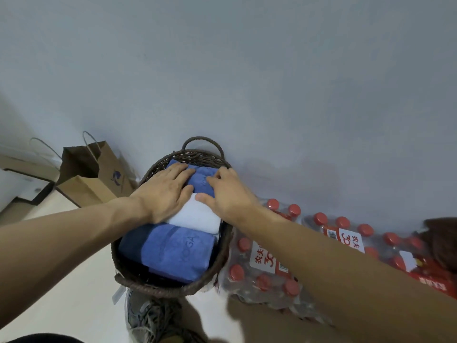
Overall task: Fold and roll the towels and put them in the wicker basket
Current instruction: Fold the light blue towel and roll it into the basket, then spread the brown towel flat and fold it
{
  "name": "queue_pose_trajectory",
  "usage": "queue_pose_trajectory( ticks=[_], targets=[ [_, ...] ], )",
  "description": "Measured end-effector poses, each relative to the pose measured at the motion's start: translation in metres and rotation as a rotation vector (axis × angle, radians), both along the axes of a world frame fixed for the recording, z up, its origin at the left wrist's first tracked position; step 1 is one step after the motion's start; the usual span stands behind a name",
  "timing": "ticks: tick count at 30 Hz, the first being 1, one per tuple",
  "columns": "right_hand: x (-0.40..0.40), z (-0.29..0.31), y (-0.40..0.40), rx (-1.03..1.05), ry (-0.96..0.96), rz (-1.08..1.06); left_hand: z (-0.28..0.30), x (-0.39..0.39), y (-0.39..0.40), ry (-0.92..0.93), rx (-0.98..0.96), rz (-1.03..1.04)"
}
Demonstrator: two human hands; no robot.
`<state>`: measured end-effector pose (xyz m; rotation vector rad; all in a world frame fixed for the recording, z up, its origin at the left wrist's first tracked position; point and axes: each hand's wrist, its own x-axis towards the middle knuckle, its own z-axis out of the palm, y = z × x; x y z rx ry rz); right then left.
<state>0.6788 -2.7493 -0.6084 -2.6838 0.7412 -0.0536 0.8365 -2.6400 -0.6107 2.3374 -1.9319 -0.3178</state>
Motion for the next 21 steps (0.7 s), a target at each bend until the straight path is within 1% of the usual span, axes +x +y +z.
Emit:
queue_pose_trajectory(
  ticks=[2, 3, 5, 6, 8, 11, 15, 19, 21],
  targets=[
    [-0.006, 0.010, -0.004, 0.152, -0.128, -0.058, 0.013, -0.004, -0.003, 0.043, 0.006, 0.028],
    [-0.016, 0.016, -0.008, 0.189, -0.218, -0.090, 0.021, -0.009, -0.005, 0.068, -0.029, 0.032],
    [-0.051, 0.030, -0.020, 0.168, -0.336, -0.119, 0.040, -0.026, -0.013, 0.102, -0.145, -0.008],
    [-0.073, 0.036, -0.030, 0.152, -0.350, -0.122, 0.050, -0.038, -0.019, 0.108, -0.191, -0.043],
    [-0.123, 0.047, -0.054, 0.147, -0.289, -0.154, 0.064, -0.071, -0.036, 0.136, -0.252, -0.117],
    [-0.207, 0.063, -0.099, 0.165, -0.117, -0.254, 0.074, -0.137, -0.077, 0.231, -0.273, -0.193],
    [-0.322, 0.071, -0.155, 0.123, -0.031, -0.486, 0.066, -0.251, -0.143, 0.369, -0.177, -0.272],
    [-0.418, 0.056, -0.189, -0.003, 0.046, -0.732, 0.027, -0.365, -0.197, 0.454, -0.022, -0.313],
    [-0.448, 0.042, -0.195, 0.032, 0.136, -0.806, 0.007, -0.411, -0.218, 0.477, 0.019, -0.311]
  ],
)
